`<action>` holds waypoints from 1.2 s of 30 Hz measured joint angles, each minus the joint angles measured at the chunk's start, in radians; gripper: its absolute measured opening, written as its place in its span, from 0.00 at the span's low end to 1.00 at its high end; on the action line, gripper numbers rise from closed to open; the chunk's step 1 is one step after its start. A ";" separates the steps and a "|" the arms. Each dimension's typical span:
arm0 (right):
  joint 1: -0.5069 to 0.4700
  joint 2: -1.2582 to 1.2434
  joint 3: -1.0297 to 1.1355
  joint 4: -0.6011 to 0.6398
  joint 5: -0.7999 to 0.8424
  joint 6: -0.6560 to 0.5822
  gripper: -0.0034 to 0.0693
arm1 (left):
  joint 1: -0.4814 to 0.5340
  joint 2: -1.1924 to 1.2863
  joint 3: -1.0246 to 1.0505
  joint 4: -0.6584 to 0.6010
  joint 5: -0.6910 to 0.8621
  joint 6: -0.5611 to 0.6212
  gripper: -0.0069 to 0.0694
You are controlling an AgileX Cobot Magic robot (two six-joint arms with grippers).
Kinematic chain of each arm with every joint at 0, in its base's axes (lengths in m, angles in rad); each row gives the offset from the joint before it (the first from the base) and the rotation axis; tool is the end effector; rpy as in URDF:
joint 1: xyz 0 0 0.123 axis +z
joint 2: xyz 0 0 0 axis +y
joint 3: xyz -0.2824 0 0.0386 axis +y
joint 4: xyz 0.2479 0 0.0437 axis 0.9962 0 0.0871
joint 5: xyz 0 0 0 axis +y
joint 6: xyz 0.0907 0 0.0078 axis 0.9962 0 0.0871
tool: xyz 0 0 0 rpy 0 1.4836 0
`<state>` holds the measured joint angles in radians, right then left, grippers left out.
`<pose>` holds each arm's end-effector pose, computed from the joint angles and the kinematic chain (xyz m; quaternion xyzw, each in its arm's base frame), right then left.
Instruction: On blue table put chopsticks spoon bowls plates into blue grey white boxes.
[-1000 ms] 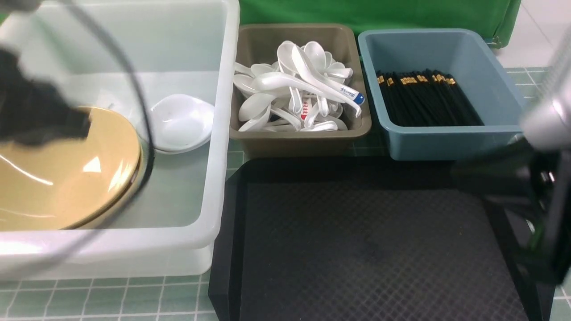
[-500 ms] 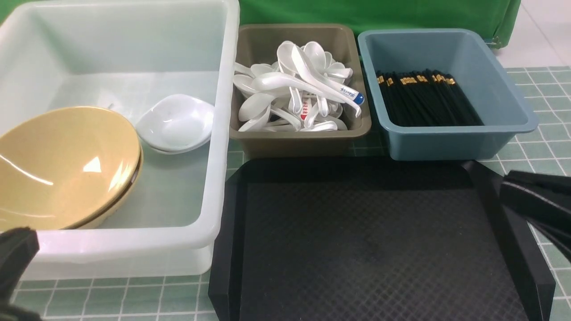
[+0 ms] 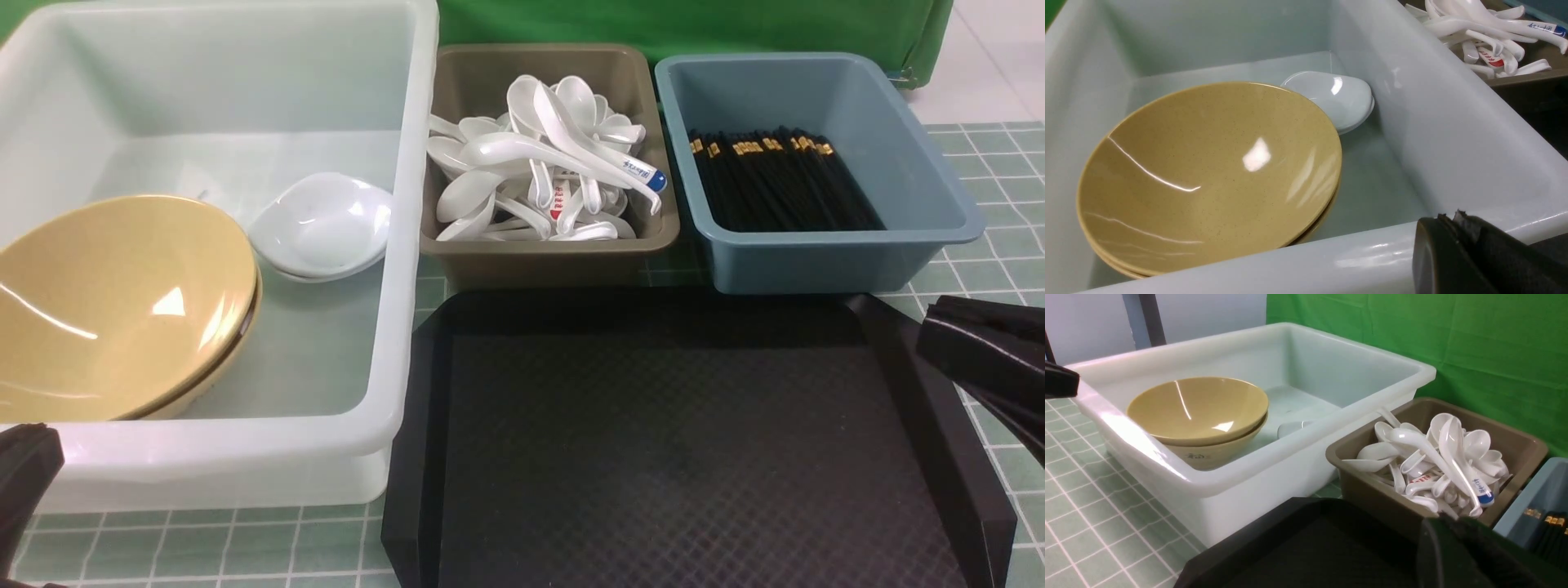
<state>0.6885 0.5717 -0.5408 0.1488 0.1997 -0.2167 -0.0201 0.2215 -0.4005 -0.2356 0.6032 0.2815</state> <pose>0.0930 0.0800 0.3313 -0.2888 0.6978 0.2098 0.6210 0.0544 -0.0132 0.2810 0.0818 0.8069 -0.0346 0.5840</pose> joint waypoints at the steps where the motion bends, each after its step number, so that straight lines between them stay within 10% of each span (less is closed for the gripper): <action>1: 0.000 0.000 0.000 0.000 0.000 0.000 0.16 | 0.000 0.000 0.000 0.000 0.000 0.000 0.08; 11: -0.101 -0.144 0.154 0.003 -0.086 -0.047 0.12 | 0.000 0.000 0.001 0.000 -0.001 0.001 0.08; 18: -0.582 -0.391 0.481 -0.132 -0.139 0.167 0.10 | 0.000 0.000 0.002 0.000 -0.001 0.001 0.08; 23: -0.736 -0.527 0.568 -0.191 -0.090 0.244 0.10 | 0.000 0.000 0.002 0.000 -0.001 0.002 0.08; 36: -0.754 -0.583 0.570 -0.201 0.105 0.248 0.10 | 0.000 0.000 0.002 0.000 -0.001 0.002 0.08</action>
<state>-0.0658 -0.0110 0.0287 -0.0524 0.3044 0.0310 -0.0201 0.2215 -0.3986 -0.2356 0.6024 0.2836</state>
